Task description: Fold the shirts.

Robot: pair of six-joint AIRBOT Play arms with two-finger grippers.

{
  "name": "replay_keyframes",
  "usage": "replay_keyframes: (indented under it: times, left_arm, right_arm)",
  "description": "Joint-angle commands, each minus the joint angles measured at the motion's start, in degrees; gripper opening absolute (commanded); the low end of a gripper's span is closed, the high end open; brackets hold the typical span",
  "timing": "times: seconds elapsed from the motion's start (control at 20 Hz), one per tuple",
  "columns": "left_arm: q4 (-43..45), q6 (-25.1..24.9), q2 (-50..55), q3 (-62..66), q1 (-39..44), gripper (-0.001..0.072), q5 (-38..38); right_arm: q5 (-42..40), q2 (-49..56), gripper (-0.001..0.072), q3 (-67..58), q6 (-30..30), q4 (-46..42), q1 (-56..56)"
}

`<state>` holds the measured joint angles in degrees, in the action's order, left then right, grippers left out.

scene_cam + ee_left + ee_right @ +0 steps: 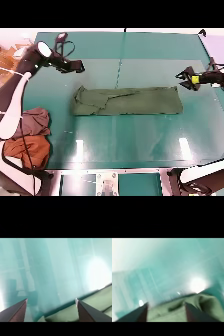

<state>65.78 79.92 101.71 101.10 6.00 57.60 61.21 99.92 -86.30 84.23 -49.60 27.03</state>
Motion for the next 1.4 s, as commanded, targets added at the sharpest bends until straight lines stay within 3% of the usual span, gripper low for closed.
replay_keyframes:
  times: [0.0, 0.05, 0.1, 0.15, 0.45, 0.6, 0.75, 0.8, 0.85, 0.95, 1.35]
  left_arm:
    - [-0.1, 3.4, 0.6, 5.4, -2.9, 0.0688, 9.1]
    - [-0.2, 4.1, 0.6, 5.4, -3.1, 0.0605, 11.5]
    - [-0.1, 3.9, 0.7, 5.4, -3.1, 0.0186, 14.1]
    - [-0.2, 3.5, 0.7, 5.4, -3.1, 0.0033, 15.9]
    - [-4.3, 3.7, 0.7, 5.4, -3.0, 0.0029, 20.9]
    - [-4.3, 3.7, 0.7, 5.4, -3.0, 0.0029, 20.9]
    - [-5.0, 3.7, 0.7, 5.4, -2.9, 0.0029, 20.7]
    - [-5.2, 3.7, 0.7, 5.4, -2.9, 0.0029, 20.5]
    - [-5.7, 3.7, 0.7, 5.4, -2.9, 0.0029, 20.1]
    - [-8.0, 3.6, 0.9, 5.4, -2.6, 0.0029, 18.7]
    - [-12.0, 1.2, 8.8, 5.0, 13.6, 0.0029, 5.5]
  right_arm:
    - [12.2, 1.9, 0.061, -2.9, -9.4, -4.2, 5.7]
    - [14.7, 2.7, 0.0644, -2.2, -12.4, -5.7, 7.0]
    - [16.9, 3.7, 0.0644, -1.4, -15.0, -5.9, 8.0]
    - [18.5, 5.0, 0.0644, -1.0, -17.0, -5.9, 8.4]
    - [25.5, 13.6, 0.0644, -1.0, -27.6, 4.1, 8.6]
    - [25.2, 15.5, 0.0643, -1.0, -27.9, 4.7, 8.5]
    - [23.3, 15.6, 0.0597, -1.6, -27.7, 4.6, 8.5]
    - [23.3, 15.6, 0.0311, -2.4, -27.7, 4.6, 8.5]
    - [23.3, 15.6, 0.0135, -3.2, -27.7, 4.7, 8.4]
    - [24.2, 15.6, 0.0016, -4.8, -27.7, 4.7, 8.0]
    - [34.8, 12.6, 0.0015, -11.3, -21.3, 4.6, 3.0]
